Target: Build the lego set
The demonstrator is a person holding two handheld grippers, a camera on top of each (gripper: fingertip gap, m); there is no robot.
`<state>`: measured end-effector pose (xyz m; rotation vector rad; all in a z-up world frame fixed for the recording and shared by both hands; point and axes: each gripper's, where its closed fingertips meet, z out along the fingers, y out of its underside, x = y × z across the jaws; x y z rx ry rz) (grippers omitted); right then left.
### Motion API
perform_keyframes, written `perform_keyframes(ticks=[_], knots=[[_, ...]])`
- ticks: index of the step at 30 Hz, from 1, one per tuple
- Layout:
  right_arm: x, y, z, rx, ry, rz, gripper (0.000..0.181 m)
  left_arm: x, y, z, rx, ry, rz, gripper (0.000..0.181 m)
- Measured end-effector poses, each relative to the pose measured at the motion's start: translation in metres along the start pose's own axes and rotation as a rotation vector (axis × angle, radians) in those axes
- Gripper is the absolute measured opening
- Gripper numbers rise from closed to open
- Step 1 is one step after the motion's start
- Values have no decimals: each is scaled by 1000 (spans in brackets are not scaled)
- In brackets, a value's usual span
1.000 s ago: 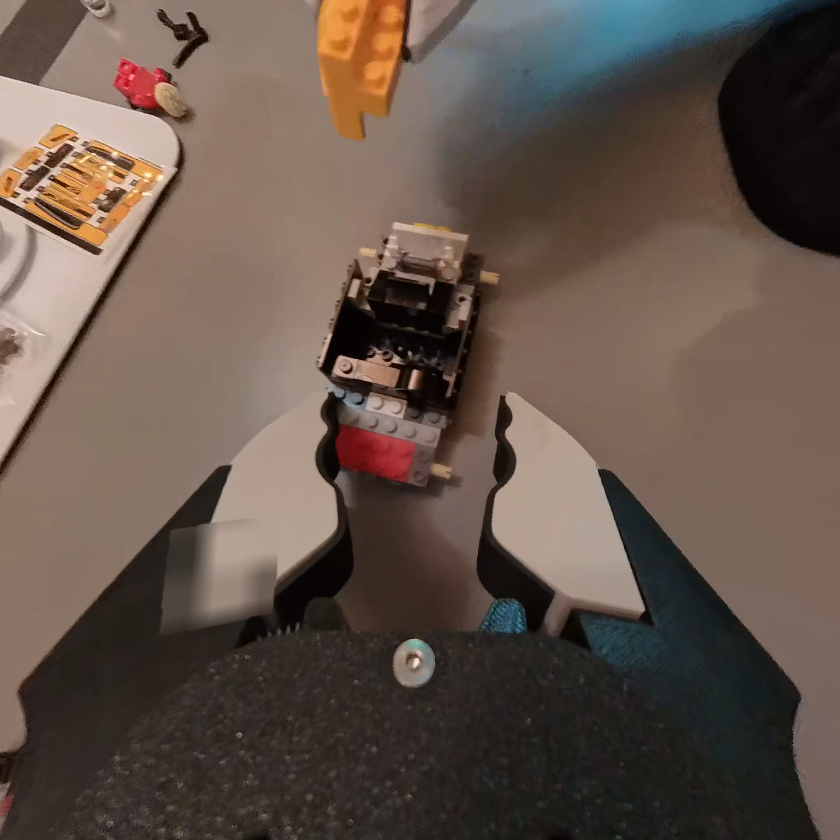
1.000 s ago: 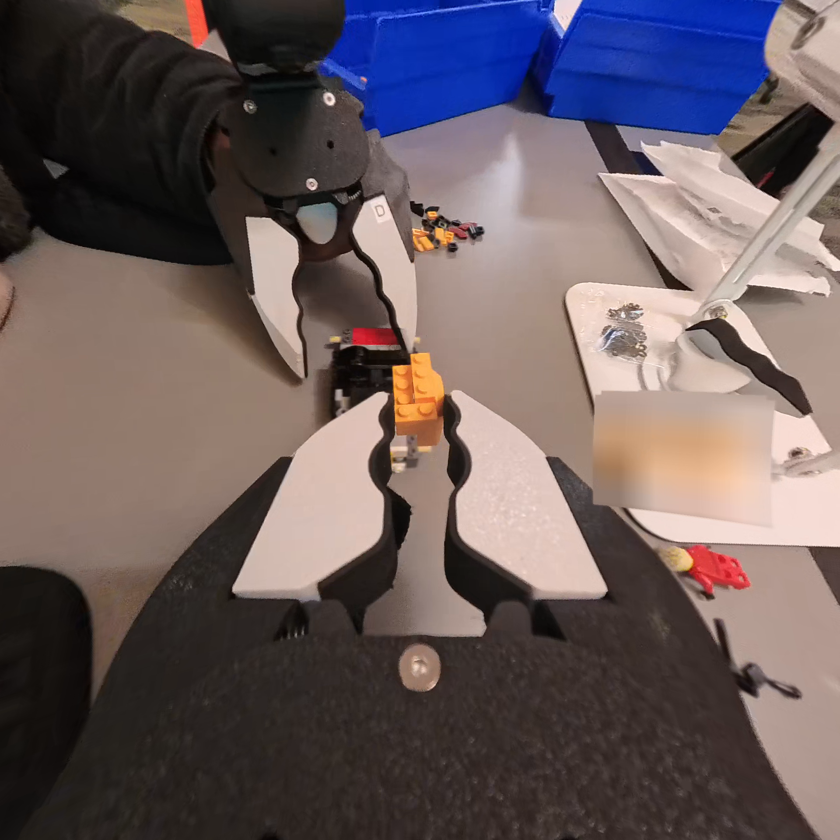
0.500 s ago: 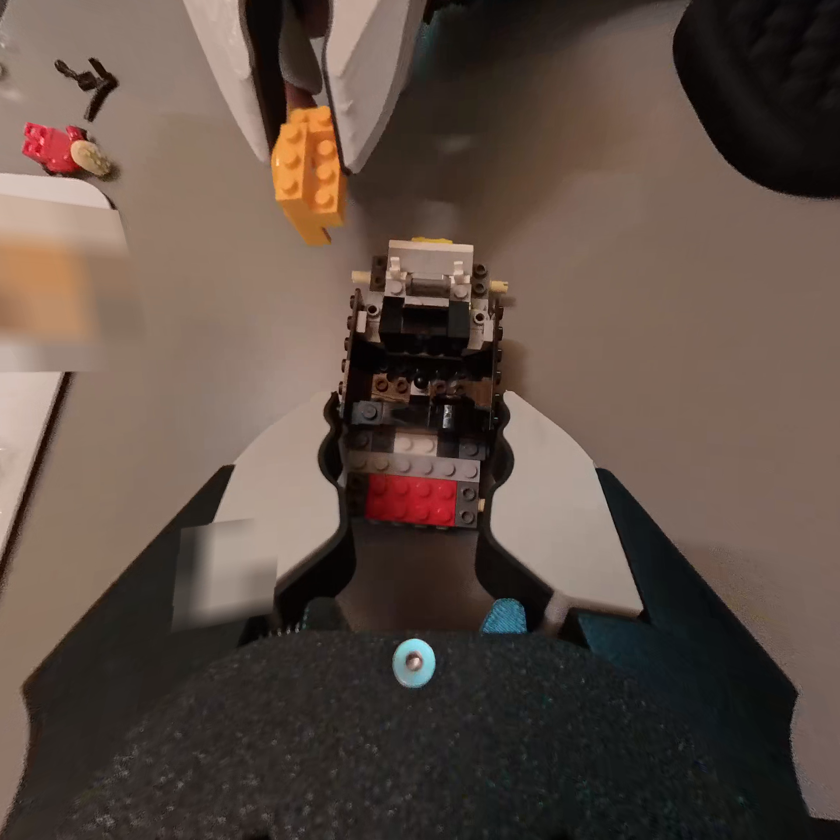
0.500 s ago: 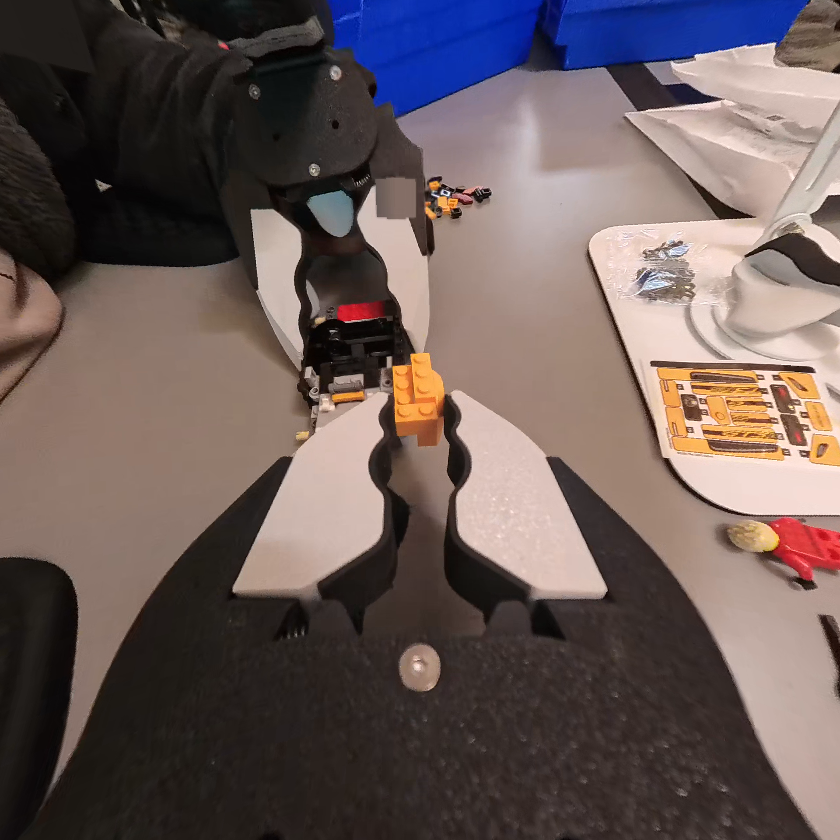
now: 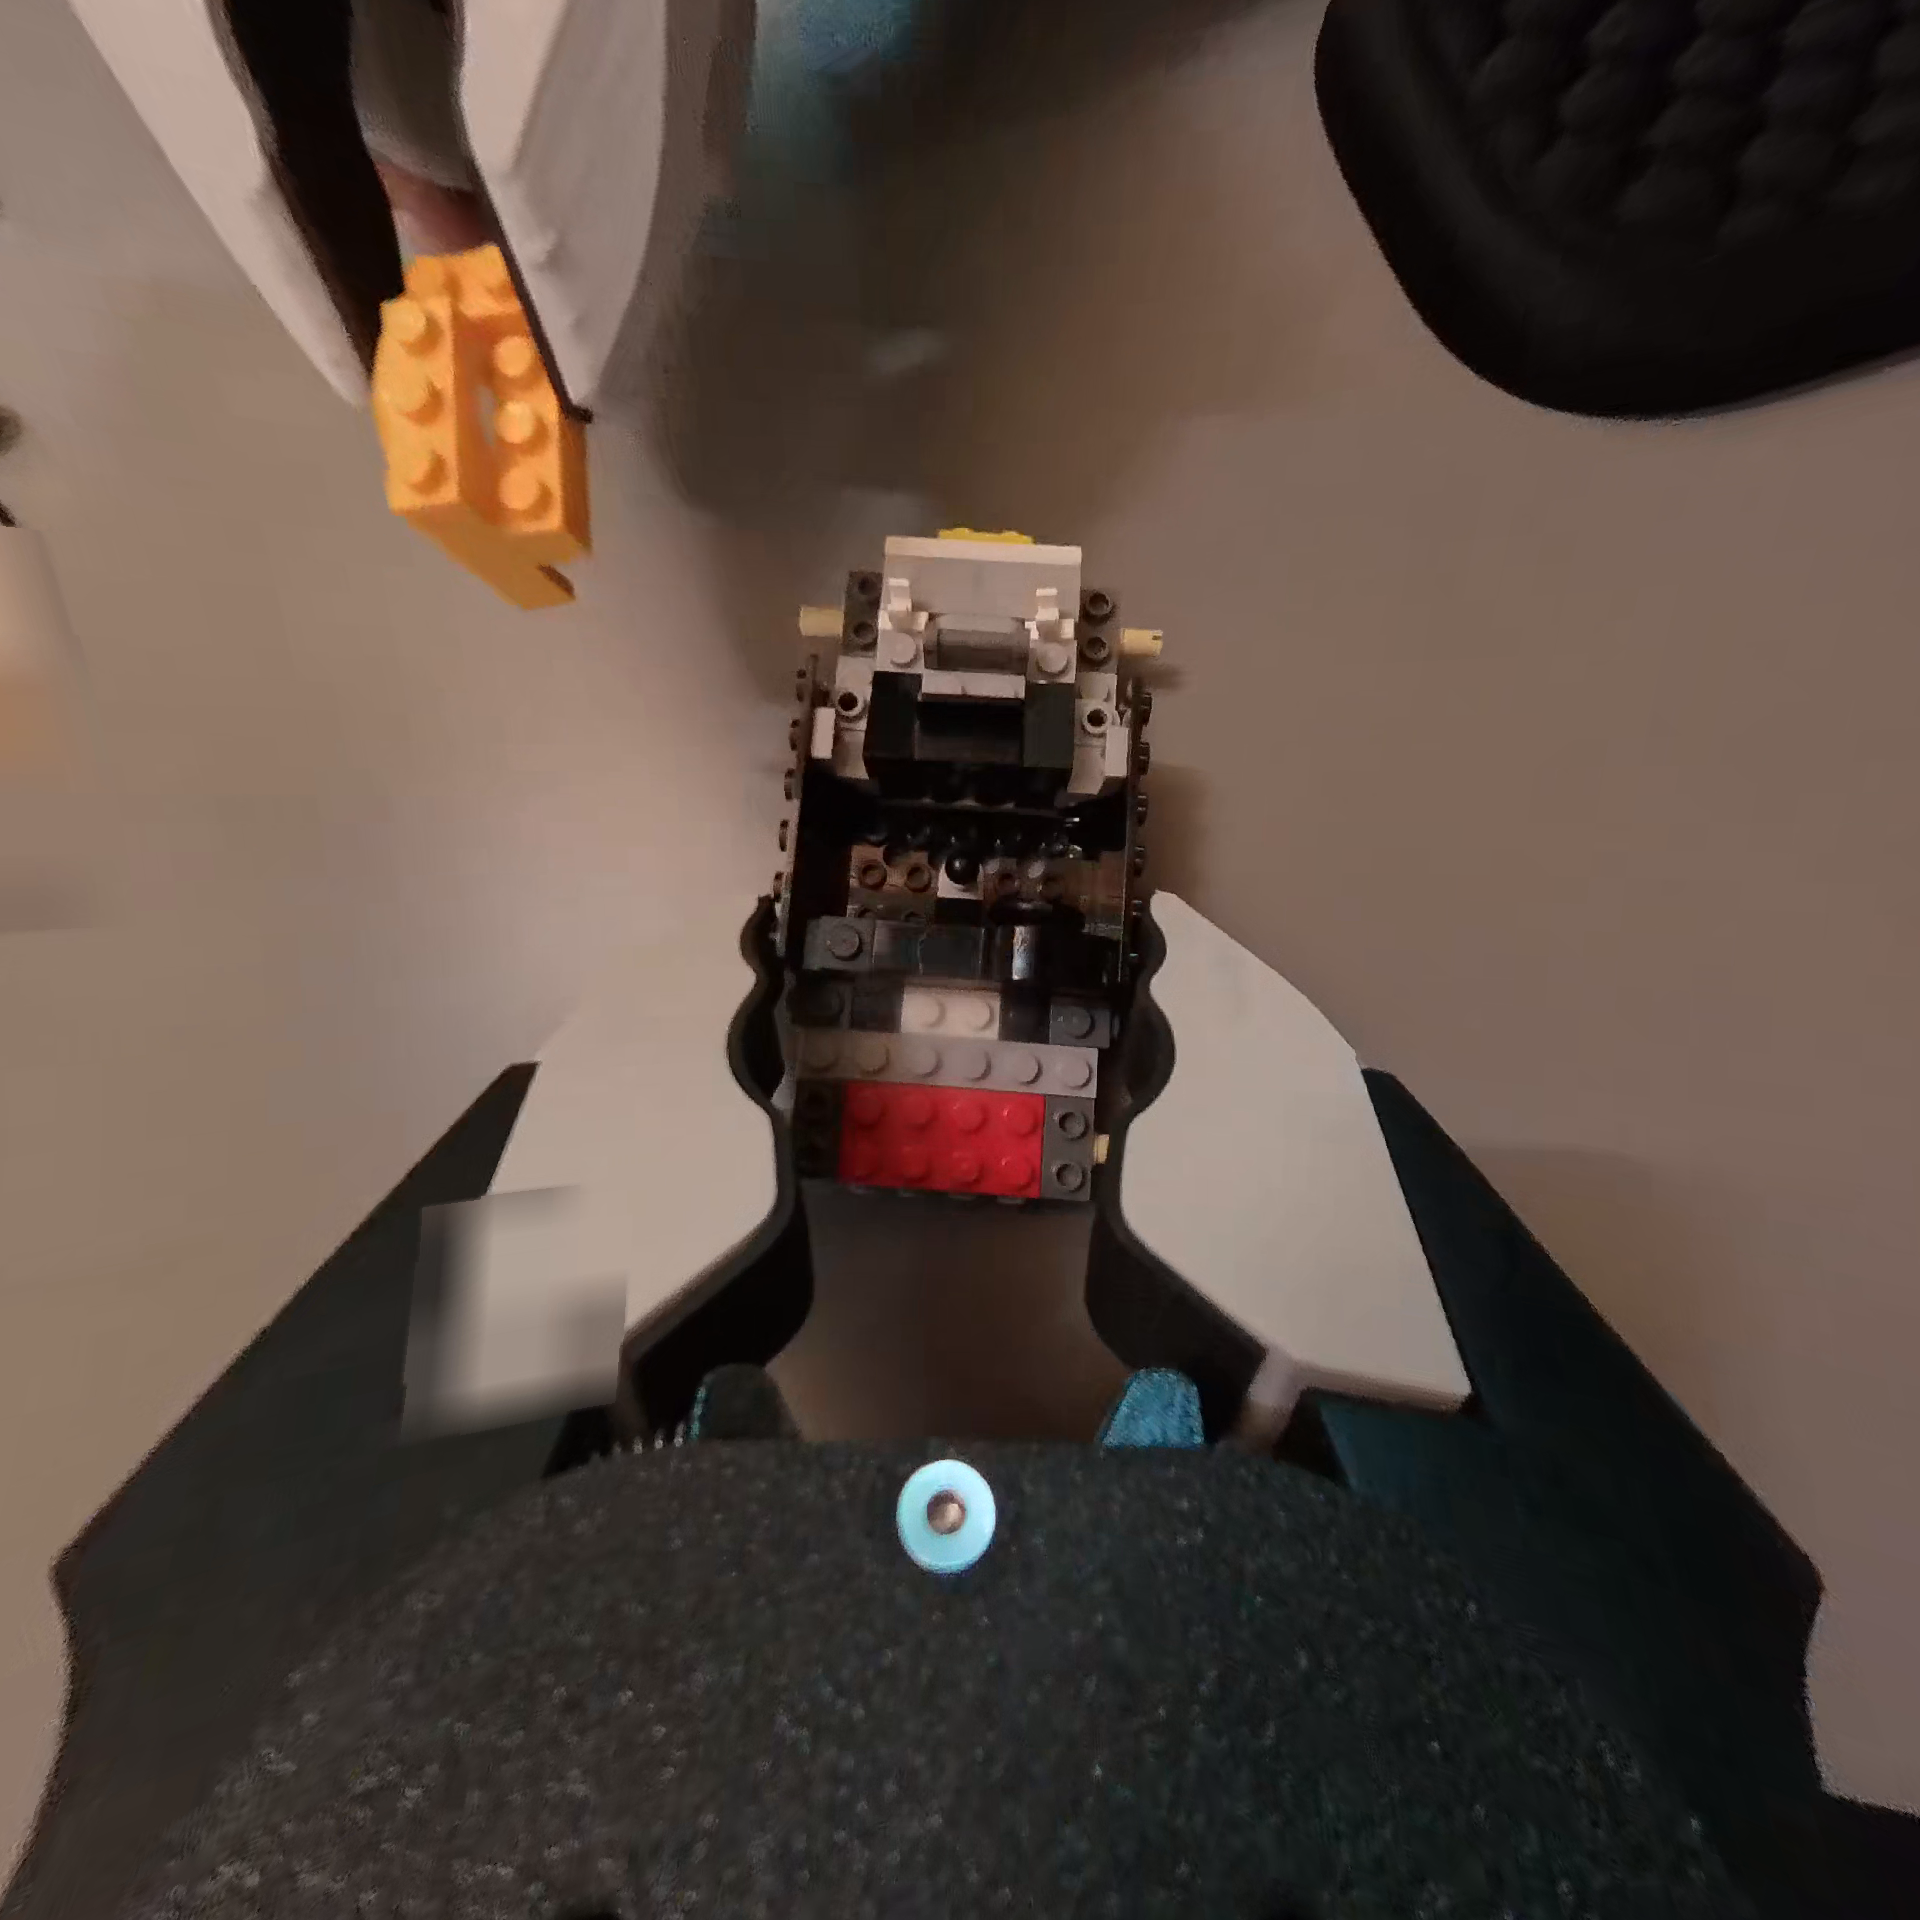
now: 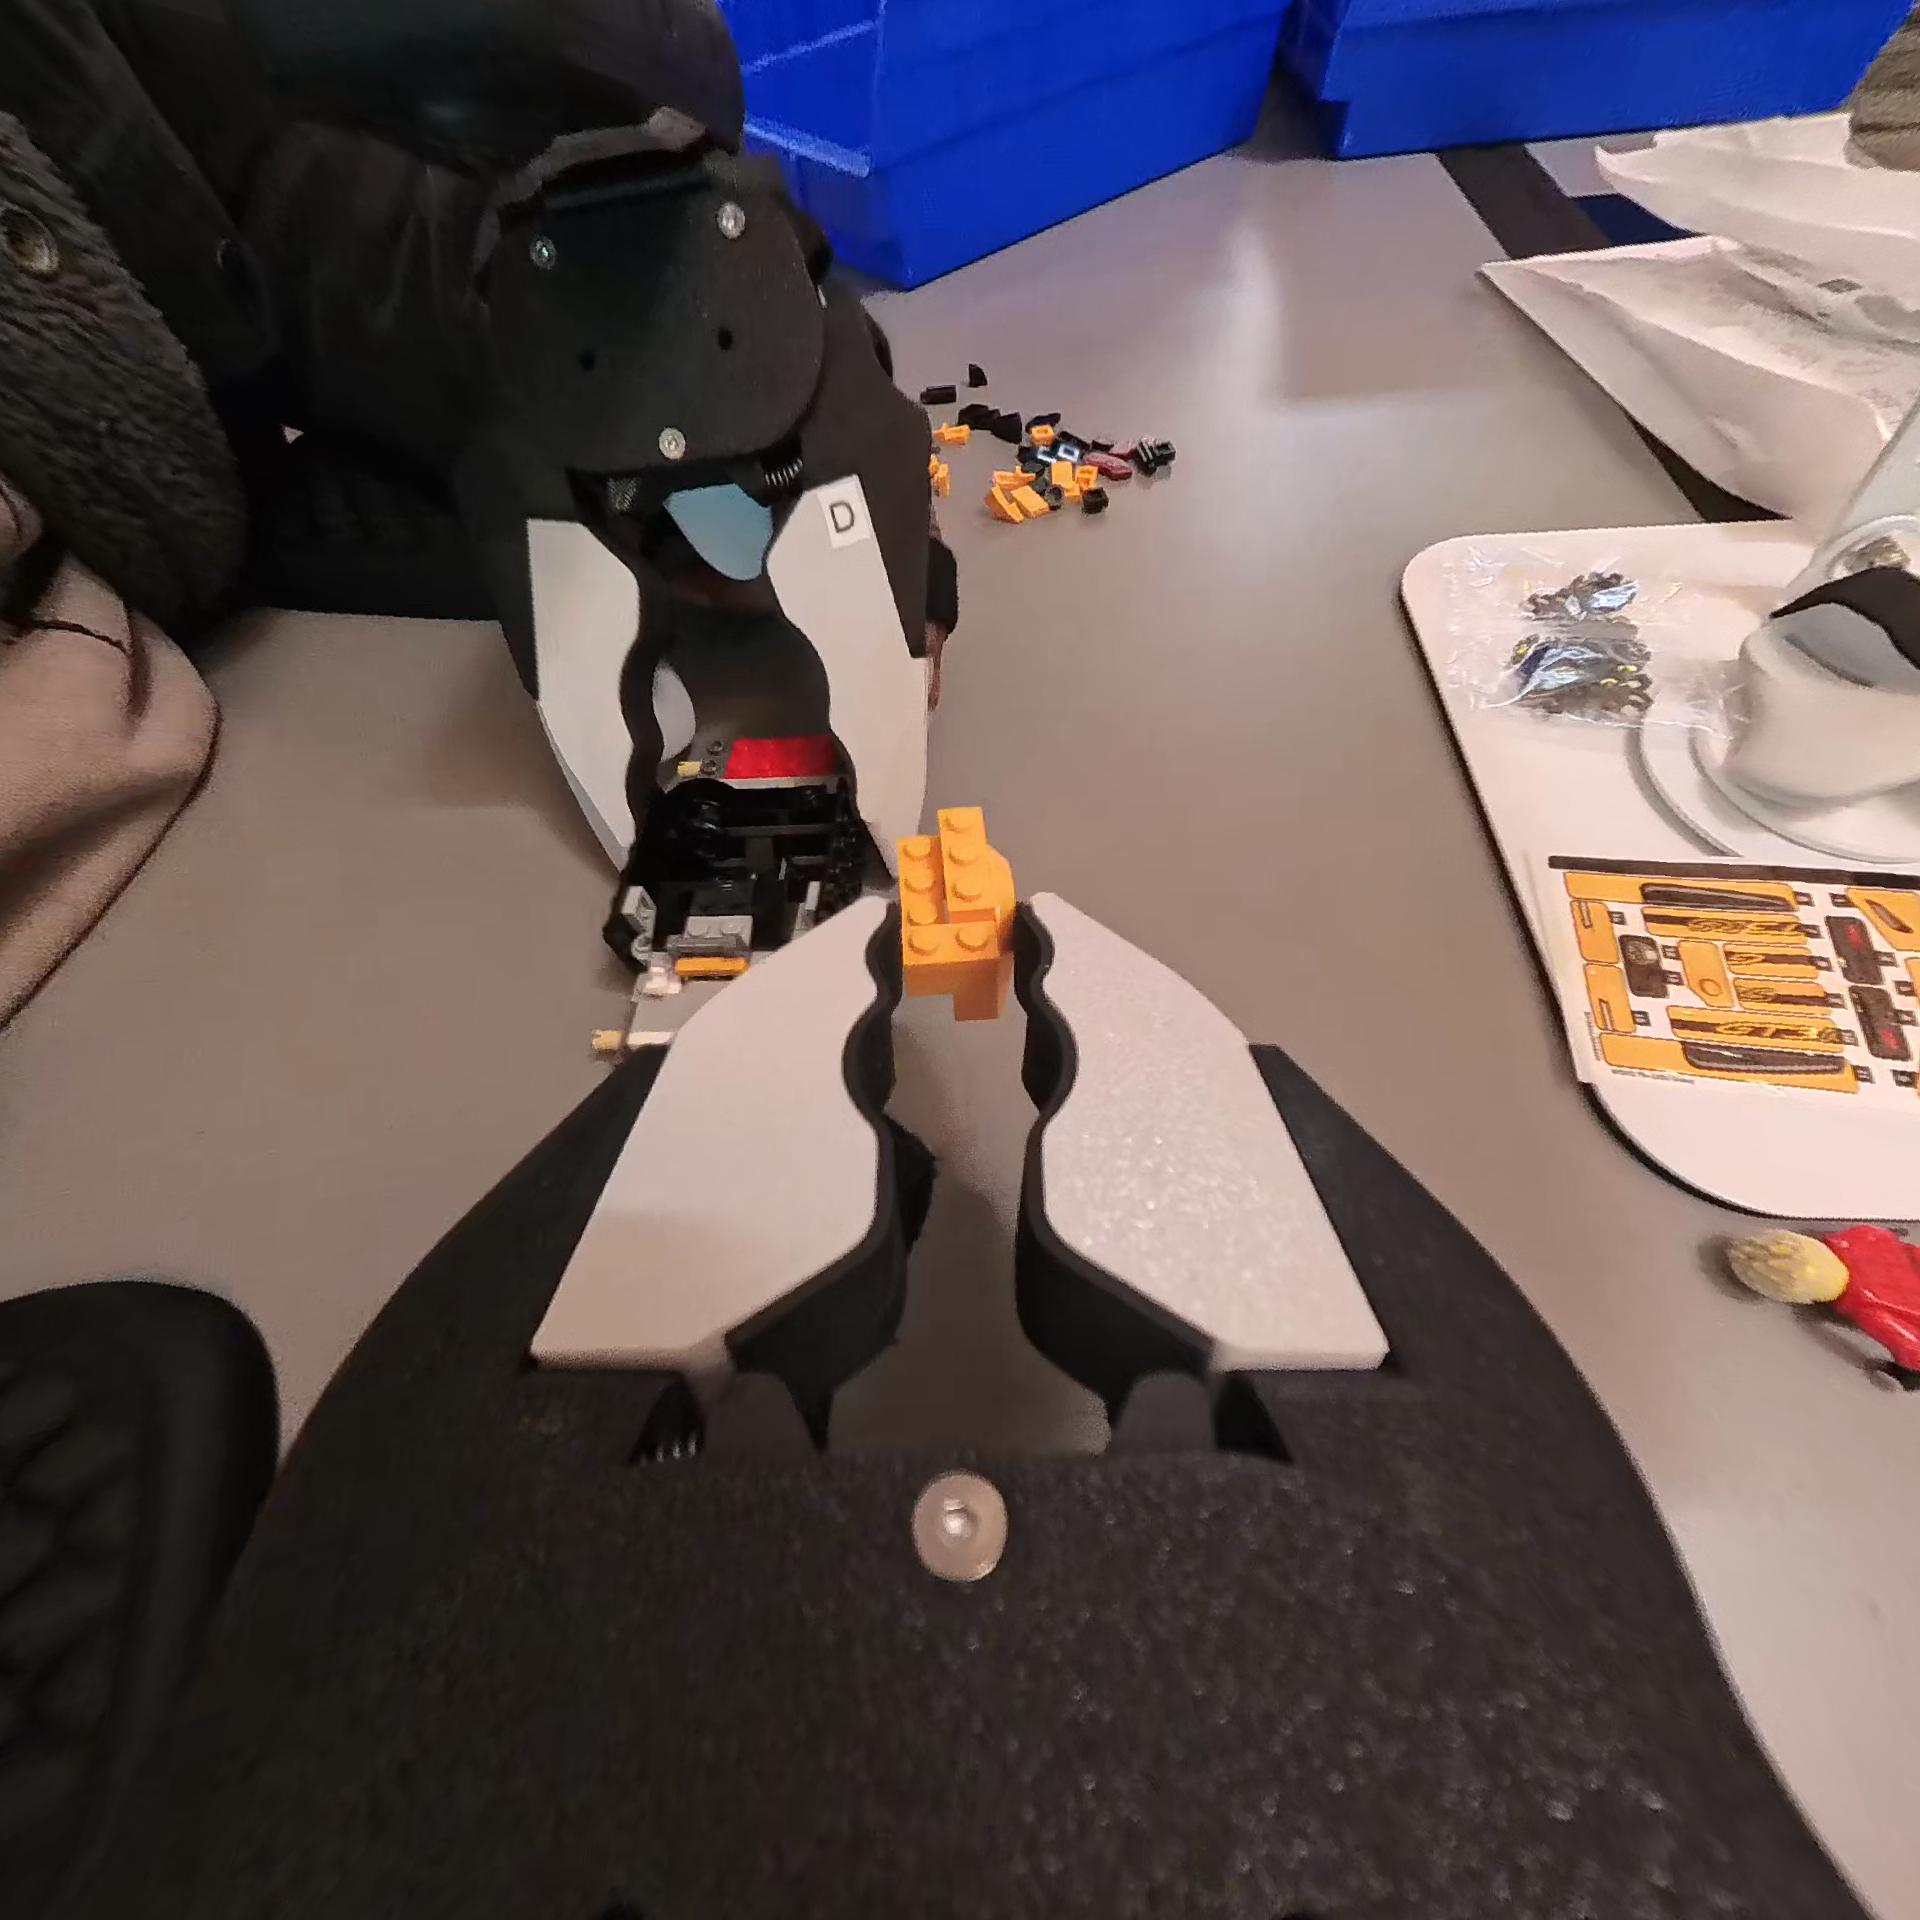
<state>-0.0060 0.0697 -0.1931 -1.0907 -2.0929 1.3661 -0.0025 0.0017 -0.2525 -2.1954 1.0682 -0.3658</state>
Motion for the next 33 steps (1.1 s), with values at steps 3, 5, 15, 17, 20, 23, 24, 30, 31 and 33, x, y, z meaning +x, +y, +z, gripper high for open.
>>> perform_keyframes(ticks=[3,5,15,17,20,23,24,30,31,33], knots=[[0,-3,-3,1,24,-3,20,0,0,0,4,-7,-11,64],[-2,-4,-5,1,37,2,20,0,1,-1,3,-3,-24,64],[-16,4,-10,-19,114,69,20,-1,-11,-9,94,-13,-36,61],[-20,7,-7,-33,114,70,20,-2,-10,-10,83,-18,-36,61],[-21,12,-3,-49,101,75,20,-1,-10,-10,74,-21,-32,61],[-24,15,1,-33,59,102,20,-1,-10,-10,76,-16,-35,61],[-26,16,3,-34,43,108,20,-1,-10,-10,79,-14,-37,61],[-31,25,12,-88,7,121,20,-1,-10,-10,87,-8,-40,61],[-31,27,13,-96,8,122,20,-1,-10,-10,89,-7,-40,61],[-31,28,14,-101,7,124,20,-1,-10,-10,92,-6,-40,61]])
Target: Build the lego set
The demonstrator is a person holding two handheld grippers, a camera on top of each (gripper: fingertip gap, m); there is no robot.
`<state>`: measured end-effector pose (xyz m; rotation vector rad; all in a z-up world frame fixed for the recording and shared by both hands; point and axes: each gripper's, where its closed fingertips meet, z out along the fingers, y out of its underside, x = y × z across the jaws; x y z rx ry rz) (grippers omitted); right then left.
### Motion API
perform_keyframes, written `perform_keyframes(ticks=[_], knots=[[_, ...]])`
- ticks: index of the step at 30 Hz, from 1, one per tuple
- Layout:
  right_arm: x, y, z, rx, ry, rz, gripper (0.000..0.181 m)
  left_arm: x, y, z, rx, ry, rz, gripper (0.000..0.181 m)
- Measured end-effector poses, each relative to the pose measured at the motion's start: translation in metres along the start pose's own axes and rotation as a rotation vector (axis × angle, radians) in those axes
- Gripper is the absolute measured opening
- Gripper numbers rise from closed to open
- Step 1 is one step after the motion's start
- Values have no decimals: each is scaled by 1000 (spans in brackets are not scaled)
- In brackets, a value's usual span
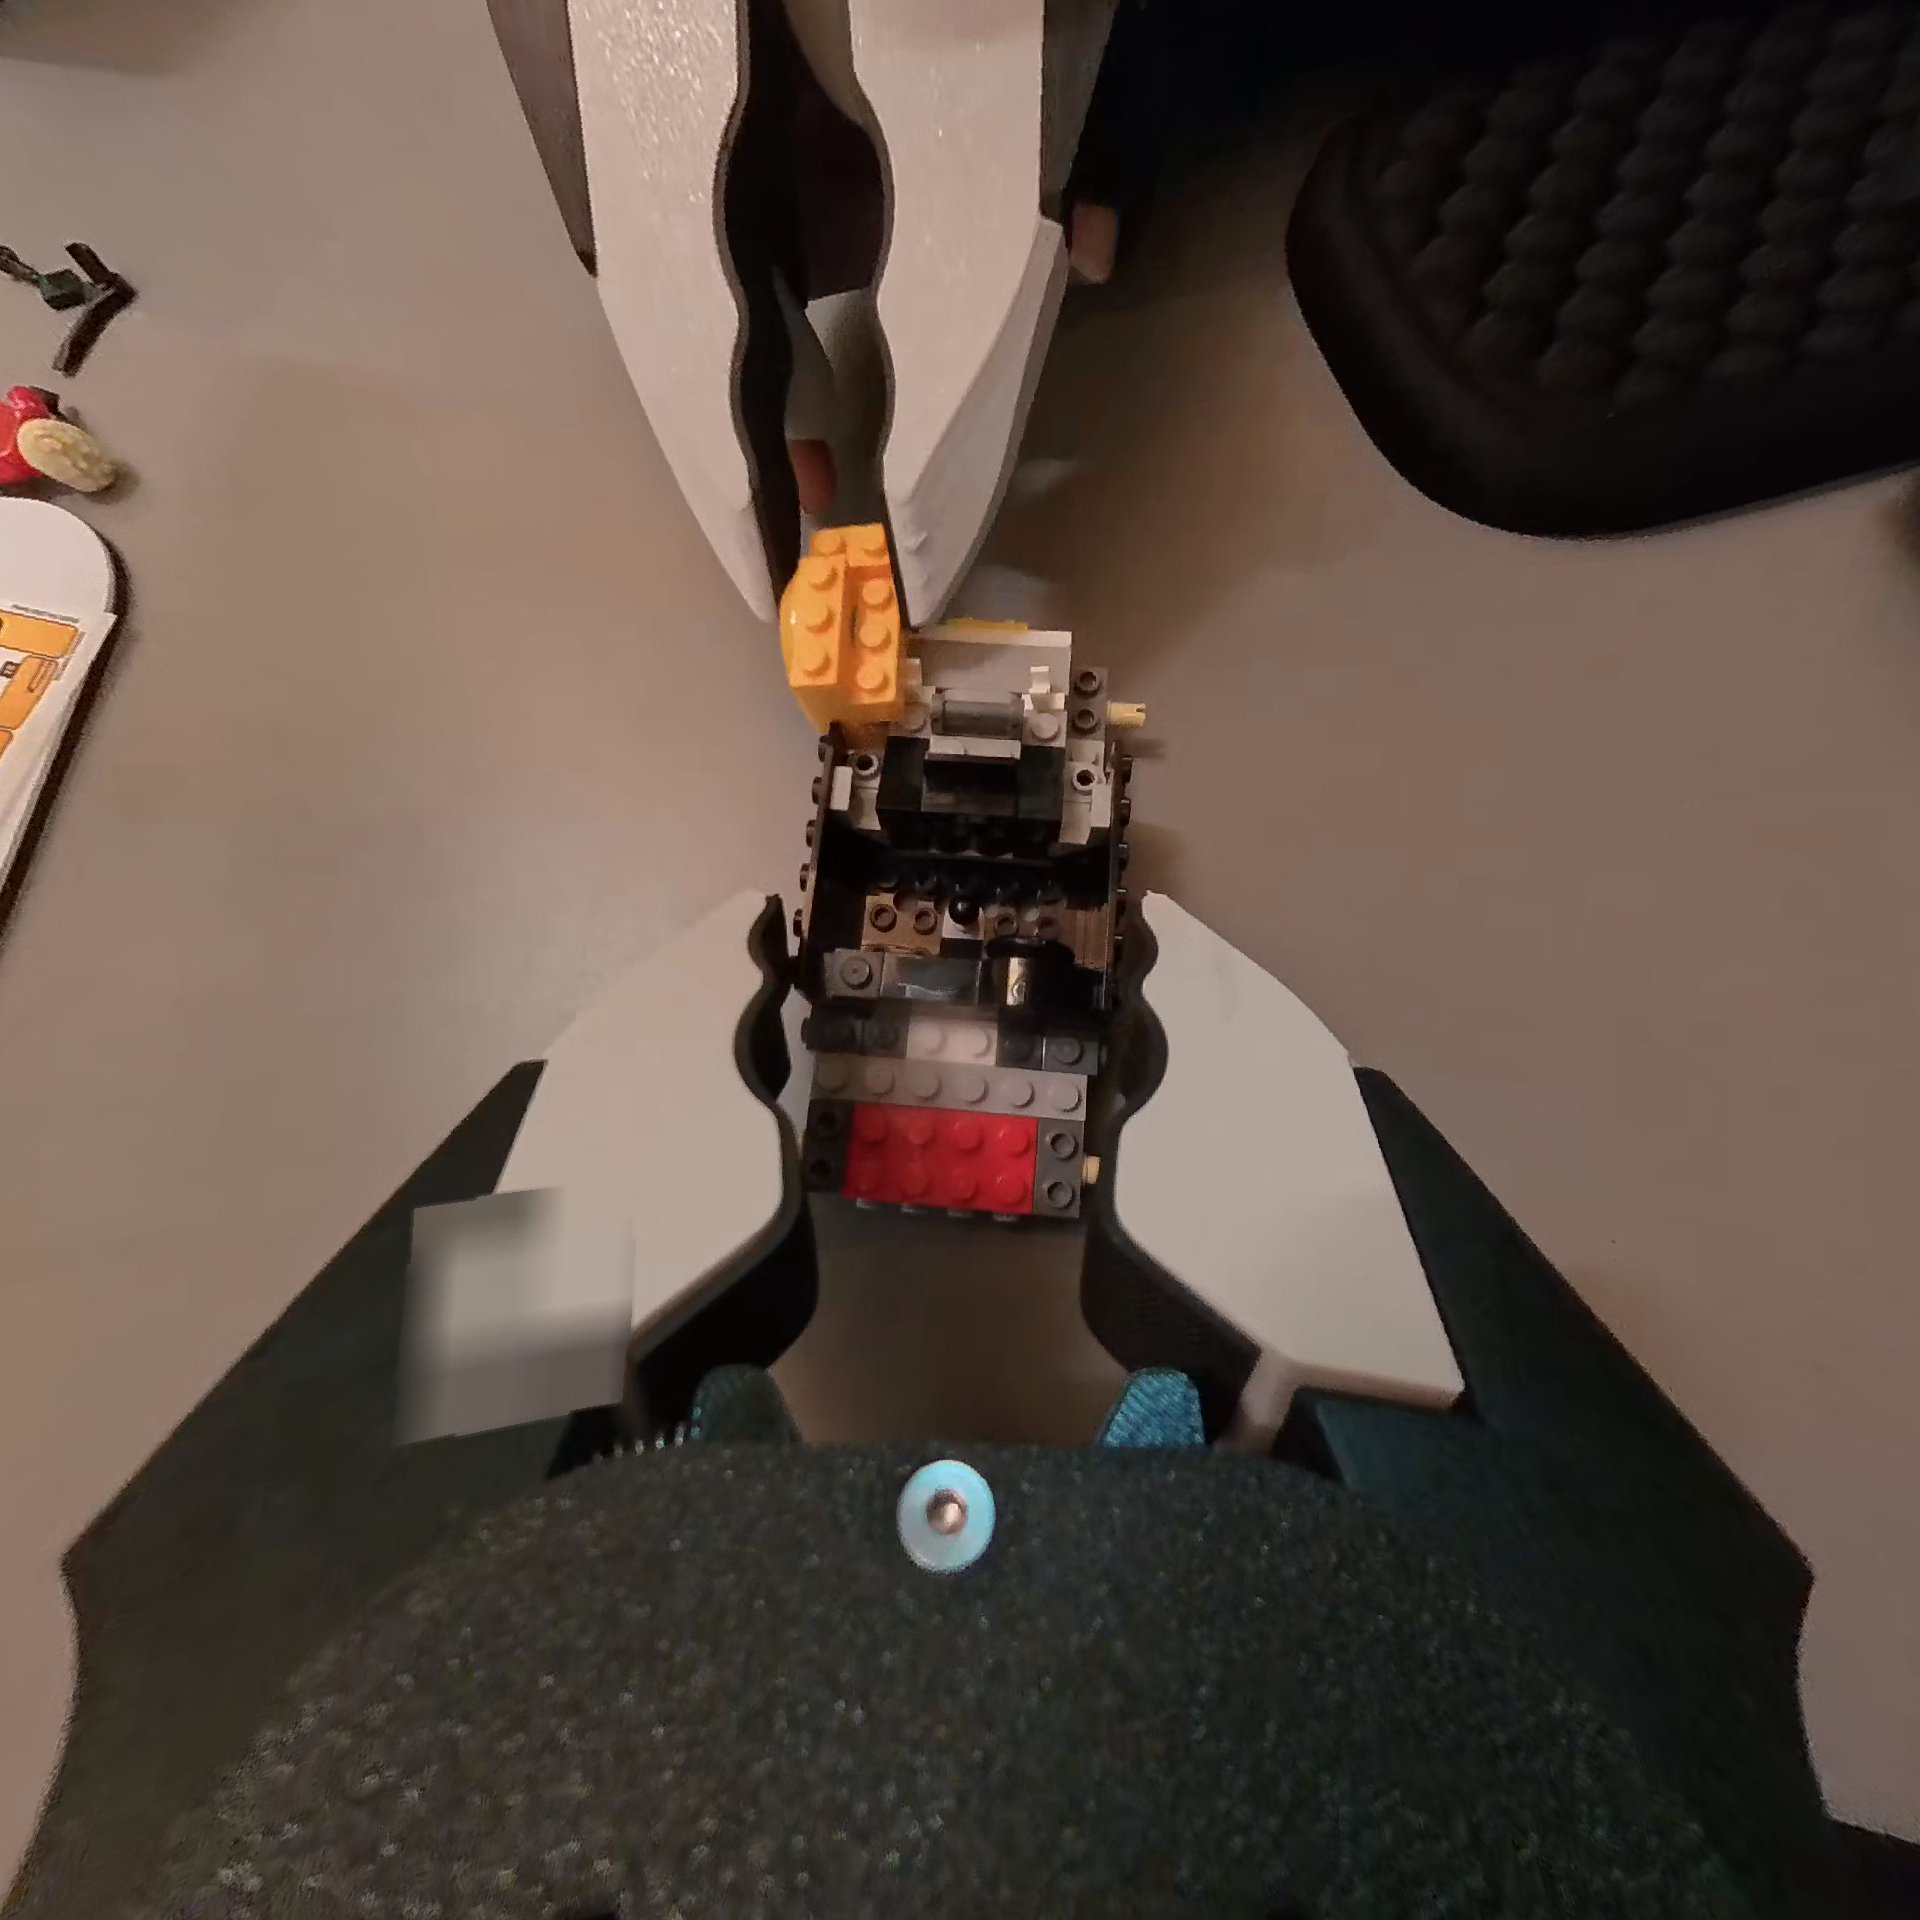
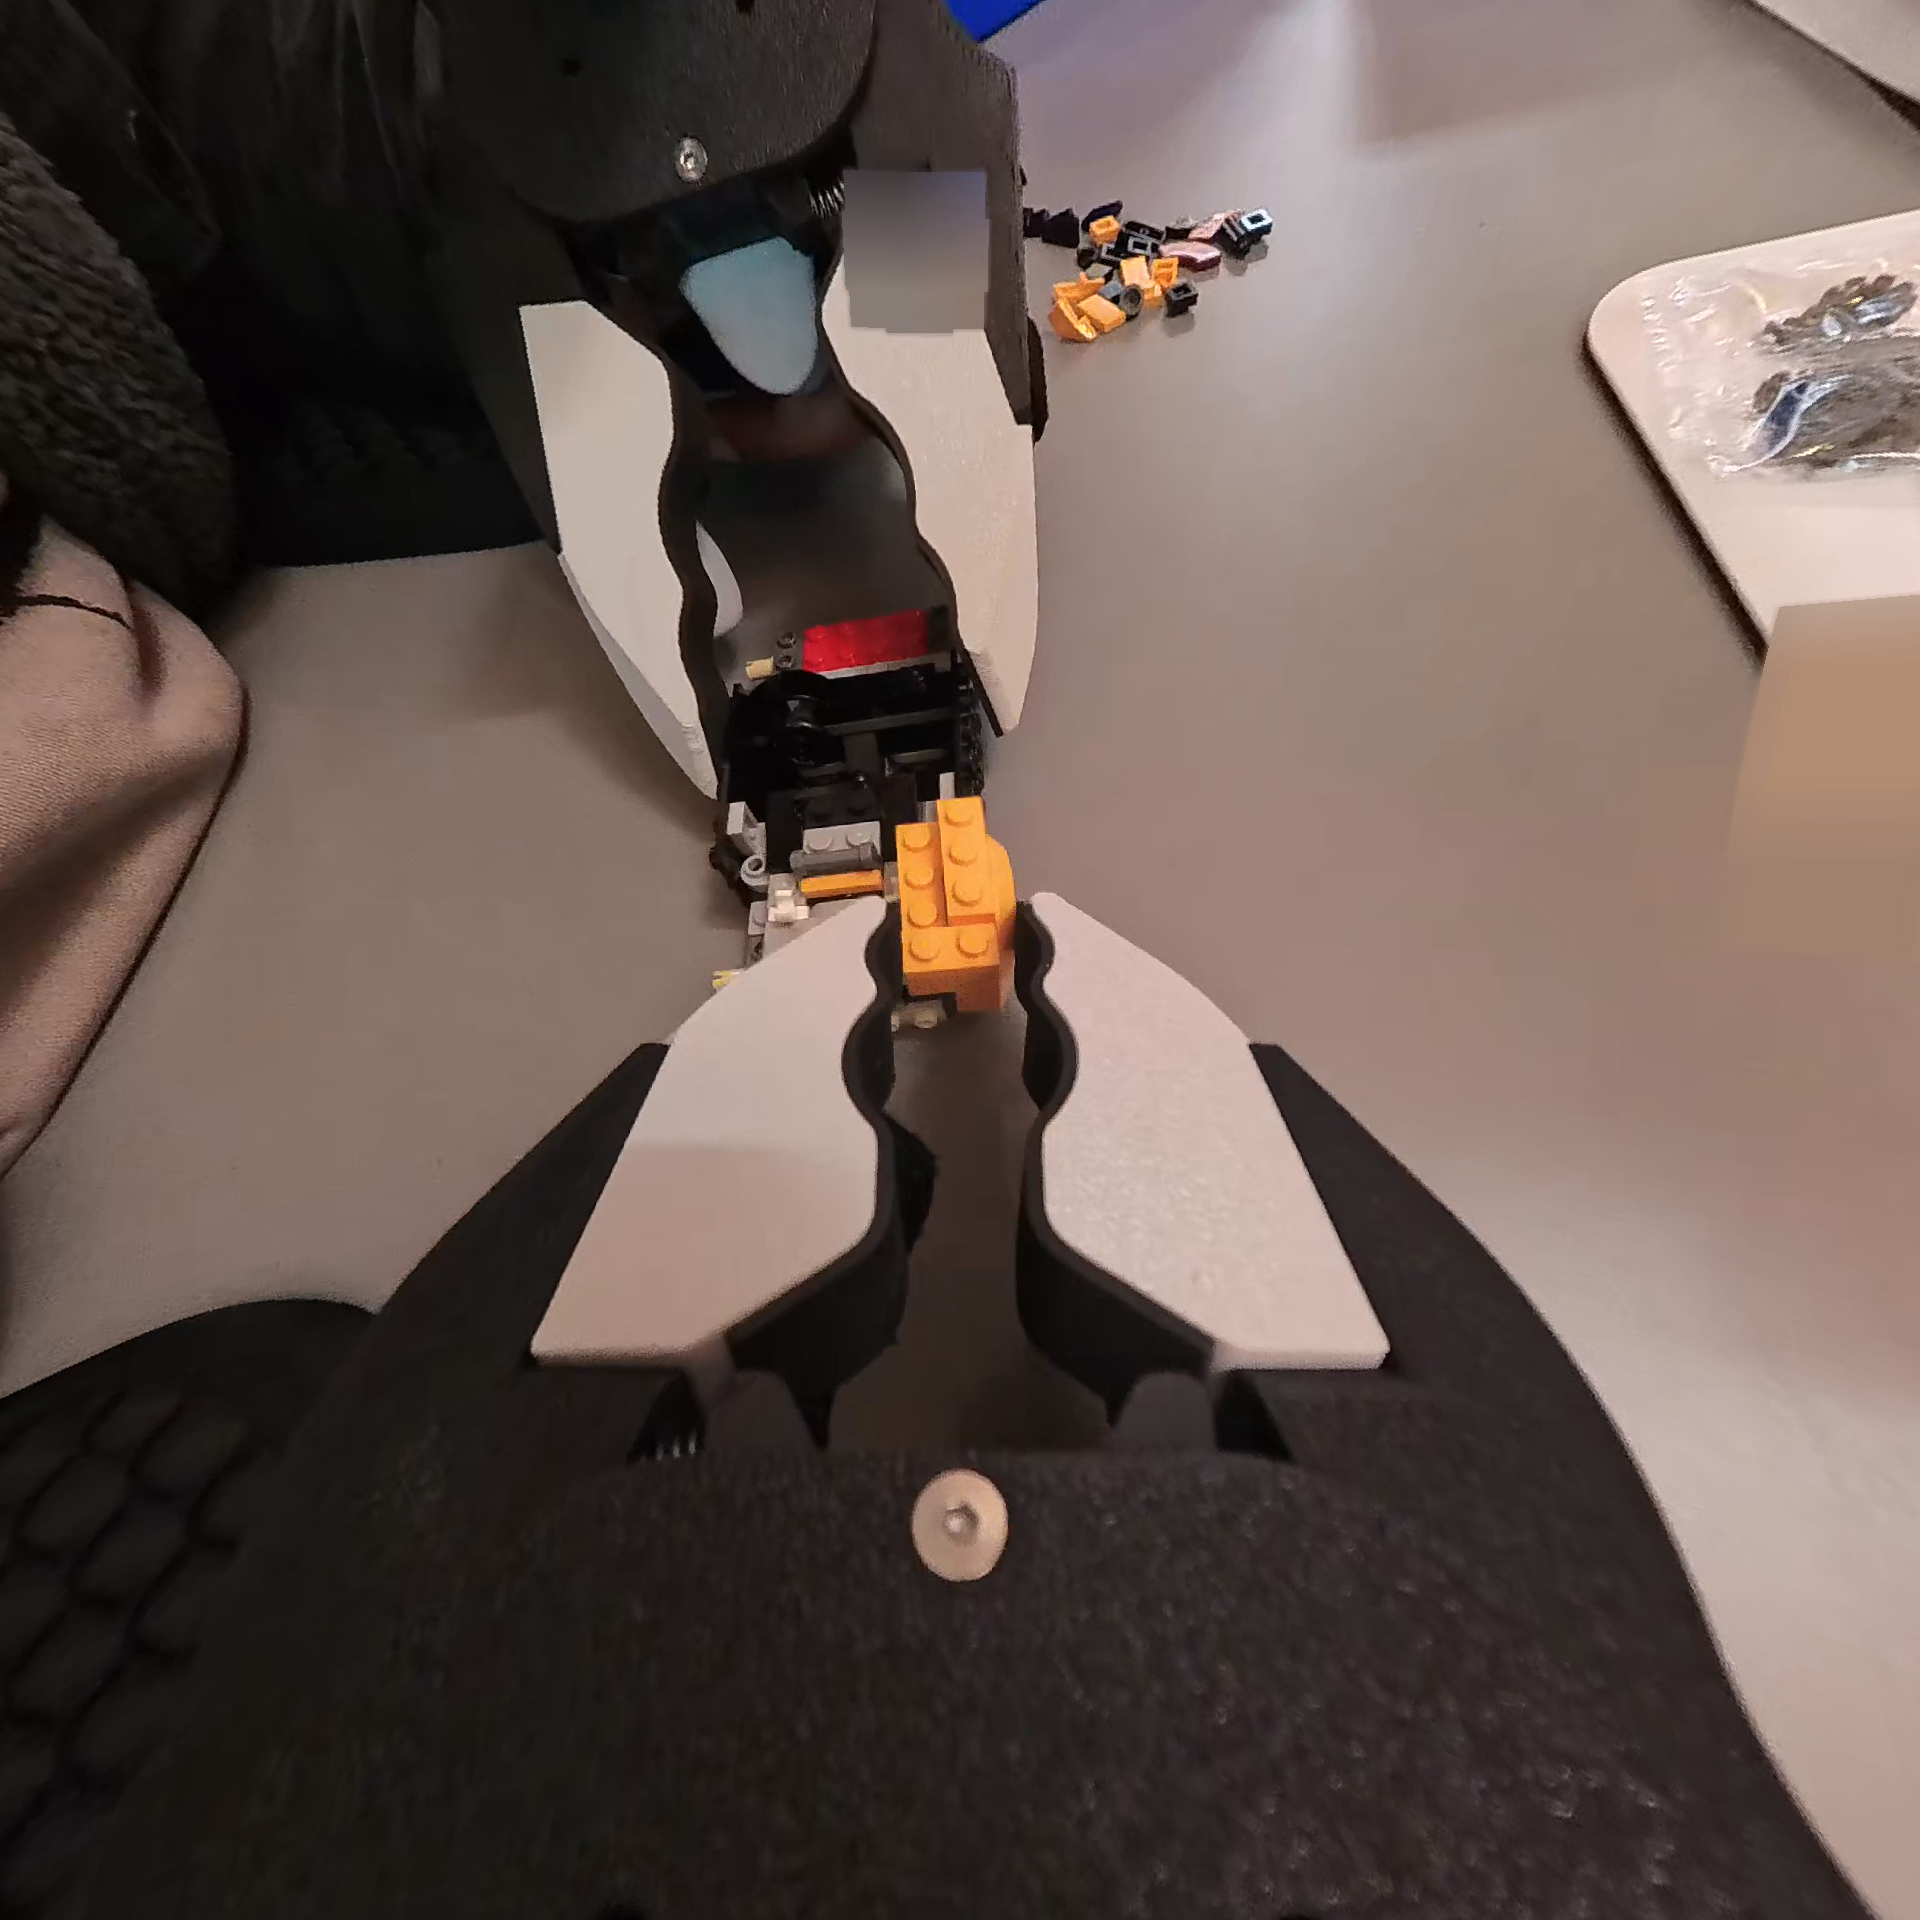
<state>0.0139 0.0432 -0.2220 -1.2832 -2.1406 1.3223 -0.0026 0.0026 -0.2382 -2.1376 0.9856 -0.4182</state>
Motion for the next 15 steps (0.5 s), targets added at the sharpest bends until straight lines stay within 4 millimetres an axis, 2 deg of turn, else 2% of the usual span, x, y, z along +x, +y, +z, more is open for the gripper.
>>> perform_keyframes(ticks=[15], knots=[[3,6,2,-49,-19,19,20,0,0,0,6,0,19,61]])
